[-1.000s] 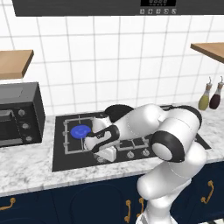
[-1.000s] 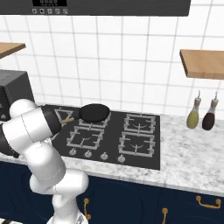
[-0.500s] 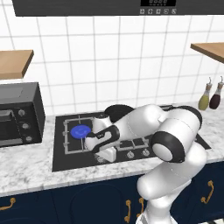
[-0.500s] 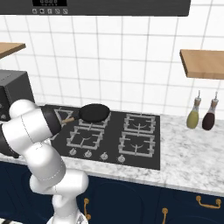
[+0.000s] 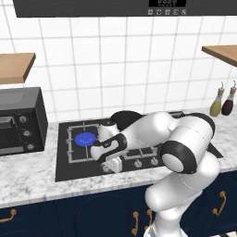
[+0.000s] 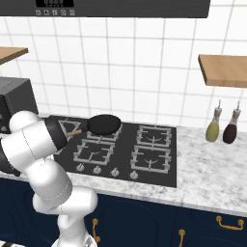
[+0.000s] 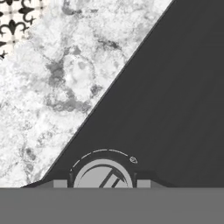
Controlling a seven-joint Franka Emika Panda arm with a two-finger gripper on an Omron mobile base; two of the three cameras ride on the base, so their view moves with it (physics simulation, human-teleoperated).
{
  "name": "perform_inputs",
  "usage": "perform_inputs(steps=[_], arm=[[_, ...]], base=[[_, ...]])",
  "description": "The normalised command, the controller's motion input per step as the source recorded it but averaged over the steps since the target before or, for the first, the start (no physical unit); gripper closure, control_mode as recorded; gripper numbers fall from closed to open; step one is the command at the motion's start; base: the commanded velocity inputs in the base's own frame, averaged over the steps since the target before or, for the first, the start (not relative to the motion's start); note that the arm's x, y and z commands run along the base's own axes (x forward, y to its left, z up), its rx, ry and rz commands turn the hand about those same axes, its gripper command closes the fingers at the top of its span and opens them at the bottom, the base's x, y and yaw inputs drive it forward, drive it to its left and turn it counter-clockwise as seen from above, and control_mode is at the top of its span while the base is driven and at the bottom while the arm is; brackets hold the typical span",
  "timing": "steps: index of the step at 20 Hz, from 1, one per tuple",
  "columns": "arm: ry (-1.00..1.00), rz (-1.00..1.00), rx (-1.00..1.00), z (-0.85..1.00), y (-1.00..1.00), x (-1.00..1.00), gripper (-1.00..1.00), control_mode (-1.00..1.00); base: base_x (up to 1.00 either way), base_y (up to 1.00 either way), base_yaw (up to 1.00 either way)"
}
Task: Turn off the left burner of the stove.
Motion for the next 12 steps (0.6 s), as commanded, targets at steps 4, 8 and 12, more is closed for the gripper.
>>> perform_inputs(steps=[4,8,12], arm=[[0.01,-0.23,0.00,-0.14,0.00,0.00,1.00,-1.00],[0.00,-0.27,0.00,-0.15,0.00,0.00,1.00,-1.00],[0.00,-0.31,0.00,-0.16,0.00,0.00,1.00,-1.00]], base=[[0.00,0.00,0.00],[0.00,0.00,0.00],[0.00,0.00,0.00]])
